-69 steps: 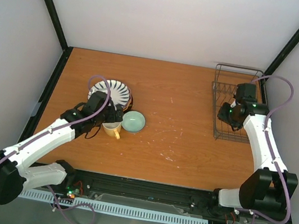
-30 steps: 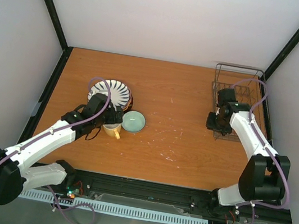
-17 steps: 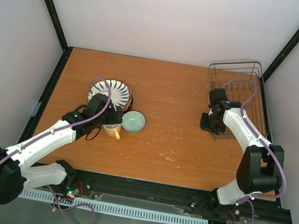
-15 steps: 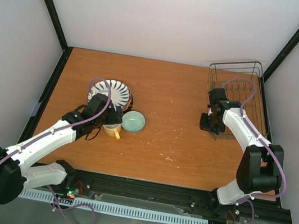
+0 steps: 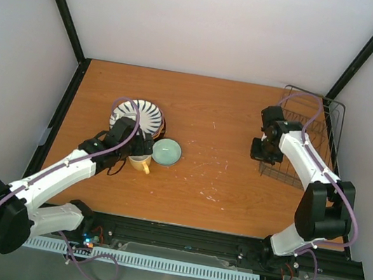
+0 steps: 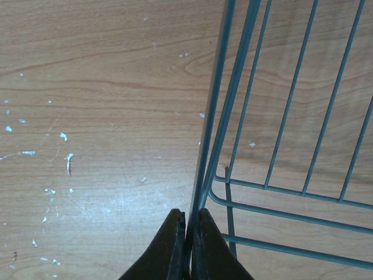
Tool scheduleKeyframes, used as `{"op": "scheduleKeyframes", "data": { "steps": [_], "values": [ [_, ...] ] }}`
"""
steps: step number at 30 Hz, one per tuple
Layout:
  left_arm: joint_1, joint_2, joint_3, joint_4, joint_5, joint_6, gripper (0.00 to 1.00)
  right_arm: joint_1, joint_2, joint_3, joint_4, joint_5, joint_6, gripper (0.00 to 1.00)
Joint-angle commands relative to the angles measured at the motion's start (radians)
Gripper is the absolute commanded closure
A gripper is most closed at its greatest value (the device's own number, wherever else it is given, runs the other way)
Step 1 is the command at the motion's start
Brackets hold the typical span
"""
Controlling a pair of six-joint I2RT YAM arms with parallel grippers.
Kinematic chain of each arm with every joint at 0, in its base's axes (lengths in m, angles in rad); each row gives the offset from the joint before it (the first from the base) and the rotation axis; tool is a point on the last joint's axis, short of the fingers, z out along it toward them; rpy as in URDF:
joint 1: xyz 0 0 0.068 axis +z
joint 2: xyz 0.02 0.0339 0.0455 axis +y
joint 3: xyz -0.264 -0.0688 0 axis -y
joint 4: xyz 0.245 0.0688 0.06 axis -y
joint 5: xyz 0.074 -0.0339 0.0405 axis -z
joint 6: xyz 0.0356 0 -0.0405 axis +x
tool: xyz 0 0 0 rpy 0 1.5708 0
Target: Load the mixed dishes into the dish rack
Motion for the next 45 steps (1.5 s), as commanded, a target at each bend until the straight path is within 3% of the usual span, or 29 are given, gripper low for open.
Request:
{"op": "scheduleKeyframes", "data": {
  "steps": [1, 7, 20, 33, 45],
  "values": [
    [0.009, 0.011, 0.01, 0.026, -0.011, 0.014, 0.0, 0.017, -0.004, 0.028, -0.027, -0.055, -0.026, 0.97],
    [0.009, 0.03, 0.019, 0.034, 0.0, 0.014, 0.0, 0.017, -0.05, 0.038, -0.048, -0.113, -0.03, 0.97],
    [0.008, 0.01, 0.024, 0.023, 0.007, 0.018, 0.0, 0.172, -0.105, 0.049, -0.077, -0.163, 0.061, 0.97],
    [0.008, -0.074, -0.01, 0.0, 0.006, 0.023, 0.0, 0.425, -0.066, 0.019, -0.037, -0.113, 0.24, 0.97],
    [0.008, -0.102, -0.006, -0.003, 0.016, 0.057, 0.0, 0.57, 0.048, 0.033, 0.036, -0.078, 0.377, 0.97]
  ]
}}
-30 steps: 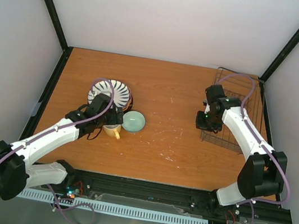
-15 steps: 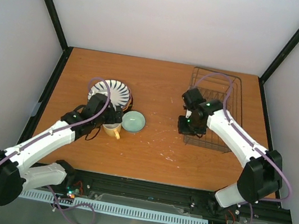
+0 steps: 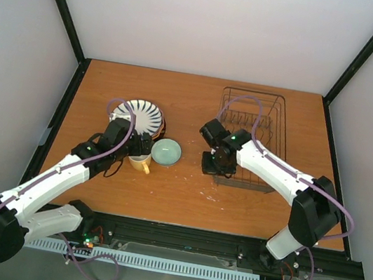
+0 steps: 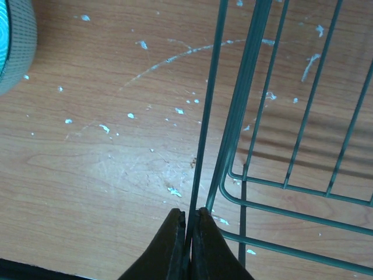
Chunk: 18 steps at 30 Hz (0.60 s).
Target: Load the mixed dishes into the dish rack
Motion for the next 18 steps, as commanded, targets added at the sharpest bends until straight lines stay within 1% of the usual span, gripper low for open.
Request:
{"op": "scheduleKeyframes", "data": {
  "steps": [1, 6, 10, 13, 16, 18],
  "values": [
    [0.007, -0.017, 0.013, -0.008, 0.007, 0.037, 0.0, 0.056, 0.052, 0.041, 0.04, 0.005, 0.061, 0.97],
    [0.008, -0.018, 0.021, -0.009, 0.004, 0.053, 0.0, 0.098, 0.096, 0.097, 0.035, 0.02, 0.083, 0.97],
    [0.007, -0.019, 0.024, -0.017, -0.002, 0.06, 0.0, 0.102, 0.115, 0.128, -0.004, 0.051, 0.083, 0.97],
    [0.007, -0.018, 0.023, -0.031, -0.012, 0.057, 0.0, 0.102, 0.108, 0.132, -0.019, 0.068, 0.086, 0.85],
    [0.007, -0.017, 0.029, -0.046, -0.013, 0.044, 0.0, 0.102, 0.104, 0.137, -0.035, 0.083, 0.088, 0.78],
    [0.007, -0.014, 0.041, -0.064, -0.013, 0.031, 0.0, 0.102, 0.105, 0.142, -0.04, 0.089, 0.086, 0.76]
  ]
}}
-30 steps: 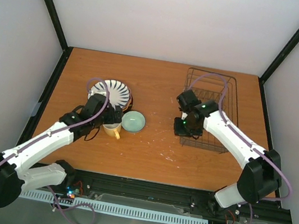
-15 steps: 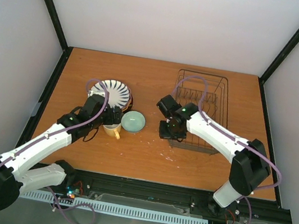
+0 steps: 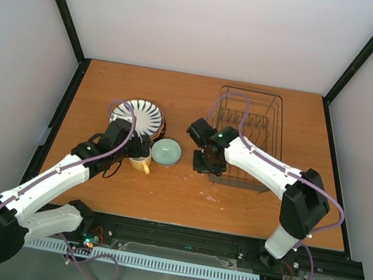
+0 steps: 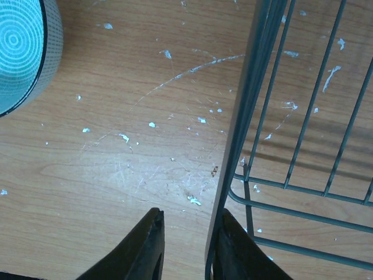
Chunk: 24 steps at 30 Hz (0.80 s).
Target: Load the mixed dishes into the dish rack
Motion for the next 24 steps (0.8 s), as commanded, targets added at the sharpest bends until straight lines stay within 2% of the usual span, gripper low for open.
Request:
{"op": "scheduleKeyframes", "data": {
  "steps": [1, 8, 12, 19, 24],
  "values": [
    [0.007, -0.01, 0.048, -0.05, -0.01, -0.015, 0.0, 0.015, 0.005, 0.035, -0.011, 0.017, 0.009, 0.75],
    [0.011, 0.024, 0.14, -0.193, -0.079, -0.067, 0.0, 0.015, -0.003, 0.08, -0.053, 0.078, 0.0, 0.69],
    [0.031, 0.061, 0.19, -0.265, -0.043, -0.062, 0.0, 0.014, -0.007, 0.118, -0.094, 0.142, -0.003, 0.69],
    [0.052, 0.141, 0.26, -0.377, -0.003, -0.071, 0.13, 0.002, -0.037, 0.159, -0.154, 0.272, -0.004, 0.69],
    [0.056, 0.188, 0.29, -0.422, 0.022, -0.058, 0.23, -0.072, -0.096, 0.133, -0.154, 0.315, -0.038, 0.69]
  ]
}}
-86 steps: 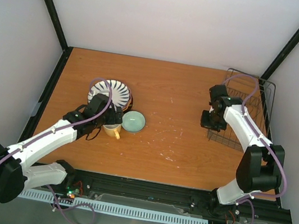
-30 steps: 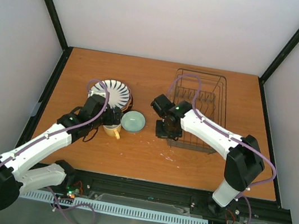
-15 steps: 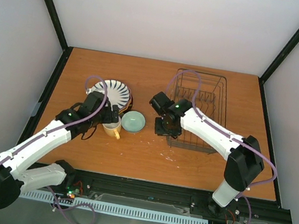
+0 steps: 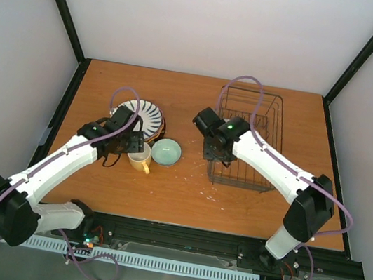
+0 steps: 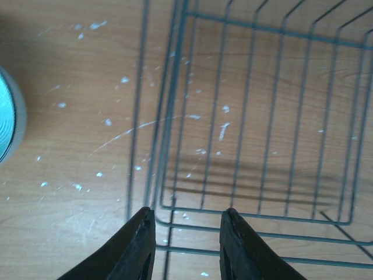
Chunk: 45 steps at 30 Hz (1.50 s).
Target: Load the mixed dishes into the dish rack
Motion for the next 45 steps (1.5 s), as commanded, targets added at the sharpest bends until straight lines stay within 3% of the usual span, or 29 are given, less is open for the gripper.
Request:
{"op": "scheduleKeyframes", "data": {
  "steps": [1, 8, 22, 37, 42, 45],
  "values": [
    [0.009, 0.045, 0.072, -0.098, 0.024, 0.001, 0.25, -0.073, -0.086, -0.01, -0.019, 0.077, -0.034, 0.69],
    [0.011, 0.109, 0.081, -0.136, 0.031, -0.012, 0.27, -0.166, -0.163, -0.042, 0.013, 0.043, -0.097, 0.69],
    [0.014, 0.212, 0.035, -0.069, 0.04, -0.017, 0.37, -0.176, -0.167, -0.051, 0.037, 0.021, -0.13, 0.7],
    [0.014, 0.298, 0.055, -0.028, 0.077, 0.007, 0.76, -0.181, -0.165, -0.053, 0.03, 0.03, -0.145, 0.7],
    [0.014, 0.285, 0.066, -0.043, 0.068, 0.006, 0.99, -0.181, -0.161, -0.053, 0.03, 0.026, -0.147, 0.7],
    [0.014, 0.275, 0.071, -0.054, 0.062, 0.001, 0.99, -0.181, -0.16, -0.052, 0.03, 0.022, -0.149, 0.71]
  ]
}}
